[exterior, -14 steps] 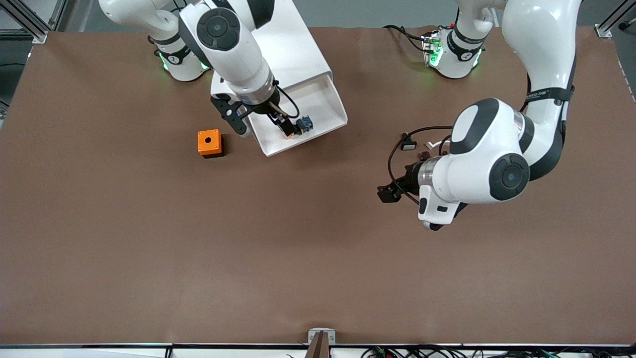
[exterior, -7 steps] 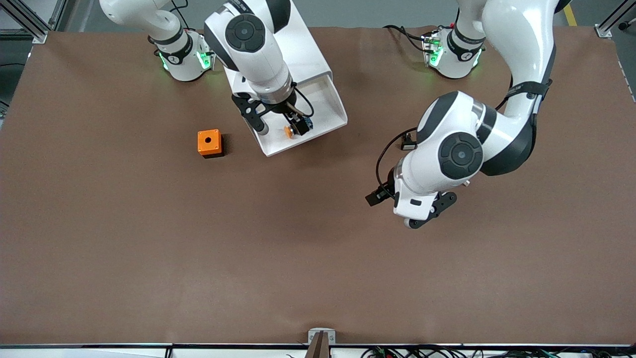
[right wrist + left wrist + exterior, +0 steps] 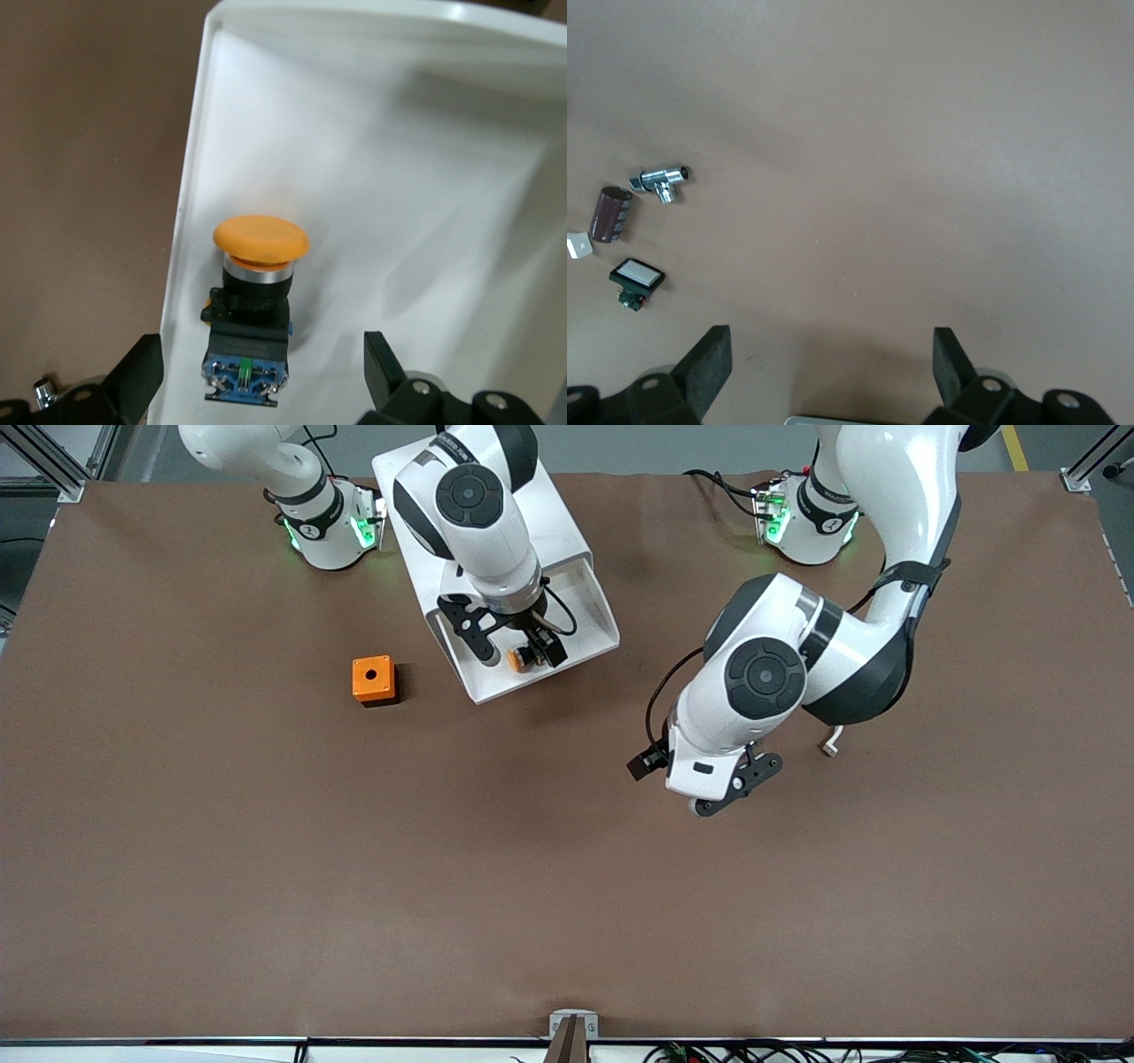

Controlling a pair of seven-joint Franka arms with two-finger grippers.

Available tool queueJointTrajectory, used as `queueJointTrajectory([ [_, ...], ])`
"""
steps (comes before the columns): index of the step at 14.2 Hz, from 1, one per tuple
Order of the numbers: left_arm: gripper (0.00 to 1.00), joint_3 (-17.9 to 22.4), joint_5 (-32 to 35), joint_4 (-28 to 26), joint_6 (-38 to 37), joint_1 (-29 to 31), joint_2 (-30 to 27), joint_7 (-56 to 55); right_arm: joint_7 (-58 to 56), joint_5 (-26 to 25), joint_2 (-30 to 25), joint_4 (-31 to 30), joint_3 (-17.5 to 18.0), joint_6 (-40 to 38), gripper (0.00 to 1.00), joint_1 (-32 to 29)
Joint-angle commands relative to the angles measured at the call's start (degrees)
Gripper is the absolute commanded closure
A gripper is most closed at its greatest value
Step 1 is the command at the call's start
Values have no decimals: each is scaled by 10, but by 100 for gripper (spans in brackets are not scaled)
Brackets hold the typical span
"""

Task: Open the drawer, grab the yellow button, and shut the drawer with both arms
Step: 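Grasp the yellow mushroom button in the drawer with the right gripper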

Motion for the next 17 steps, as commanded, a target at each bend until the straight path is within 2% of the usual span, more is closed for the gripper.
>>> queueJointTrajectory([
  [1, 0, -7, 12, -22, 2, 2, -17, 0, 7, 9, -9, -14, -7, 8, 0, 10],
  [2, 0, -7, 14, -23, 4, 1, -15, 2, 6, 9, -10, -13, -7, 7, 12, 10],
  [3, 0, -7, 13, -23, 4, 1, -14, 0, 5, 9, -10, -12, -7, 6, 29, 10],
  [5, 0, -13, 12, -23, 4, 1, -14, 1, -2, 9, -10, -11, -7, 3, 69, 7],
  [6, 0, -14, 12, -24, 4, 1, -13, 1, -3, 9, -10, -11, -7, 3, 94, 7],
  [7, 0, -14, 12, -24, 4, 1, -12, 2, -1, 9, -10, -10, -7, 3, 100, 7],
  [13, 0, -14, 17, -25, 5, 1, -11, 2, -1, 9, -12, 5, -11, -1, 100, 1],
  [17, 0, -14, 17, -26, 5, 0, -11, 2, -45, 9, -14, 60, -10, -74, 100, -47],
])
